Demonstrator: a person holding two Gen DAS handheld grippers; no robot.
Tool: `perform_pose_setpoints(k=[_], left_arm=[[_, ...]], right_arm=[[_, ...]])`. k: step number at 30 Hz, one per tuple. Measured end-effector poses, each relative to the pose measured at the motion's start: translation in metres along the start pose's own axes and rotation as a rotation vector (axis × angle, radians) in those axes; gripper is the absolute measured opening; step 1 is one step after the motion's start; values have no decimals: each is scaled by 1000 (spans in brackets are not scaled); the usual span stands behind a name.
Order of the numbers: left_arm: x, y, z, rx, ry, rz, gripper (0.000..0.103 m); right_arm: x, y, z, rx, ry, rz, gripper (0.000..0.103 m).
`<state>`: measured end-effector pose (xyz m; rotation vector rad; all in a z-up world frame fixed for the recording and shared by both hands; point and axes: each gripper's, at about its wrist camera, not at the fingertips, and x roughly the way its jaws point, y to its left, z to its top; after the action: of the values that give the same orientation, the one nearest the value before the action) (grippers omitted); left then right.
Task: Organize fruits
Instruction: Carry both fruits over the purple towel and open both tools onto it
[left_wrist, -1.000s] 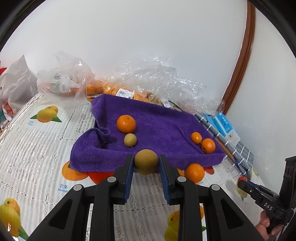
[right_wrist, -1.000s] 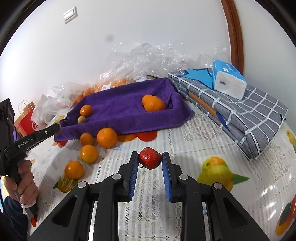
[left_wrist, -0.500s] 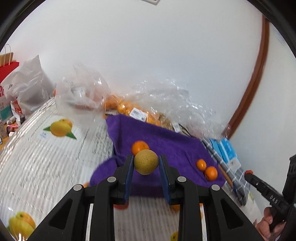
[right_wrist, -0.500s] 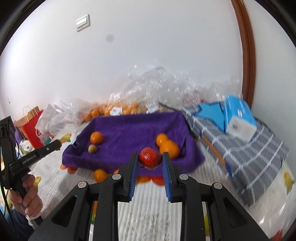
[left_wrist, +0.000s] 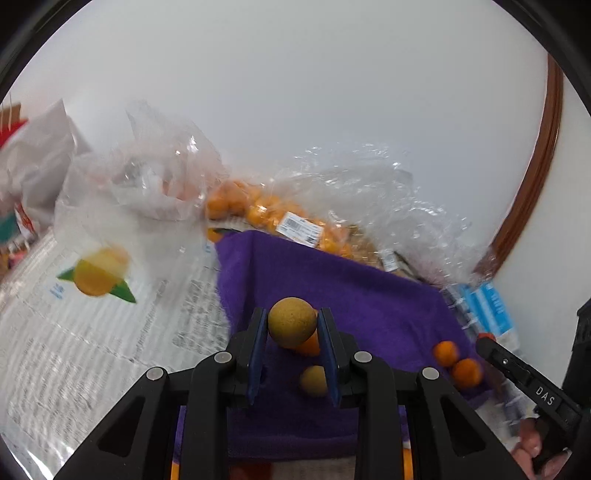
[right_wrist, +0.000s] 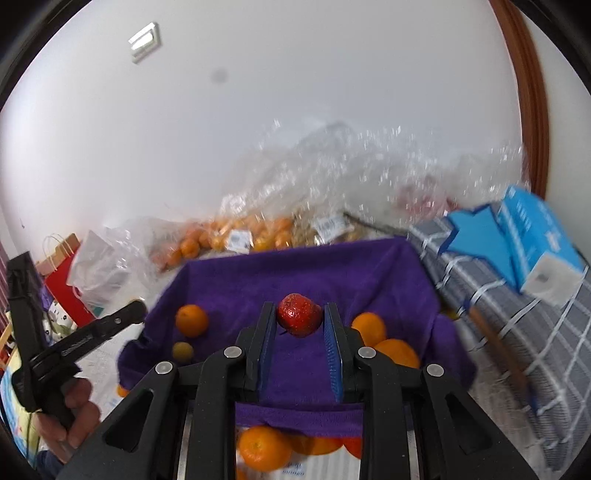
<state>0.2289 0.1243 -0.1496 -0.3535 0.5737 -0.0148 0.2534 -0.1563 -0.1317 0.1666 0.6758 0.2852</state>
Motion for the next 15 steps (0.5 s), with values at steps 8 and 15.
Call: perform_pose_setpoints(k=[8,15], left_arm=[[15,-7,-4,21,55,-11,26],[21,-6,-6,21,98,7,26]], right_arm=[[24,-17,-11,27,72,-69,26],[34,-14,-16,0,105,-82,26]])
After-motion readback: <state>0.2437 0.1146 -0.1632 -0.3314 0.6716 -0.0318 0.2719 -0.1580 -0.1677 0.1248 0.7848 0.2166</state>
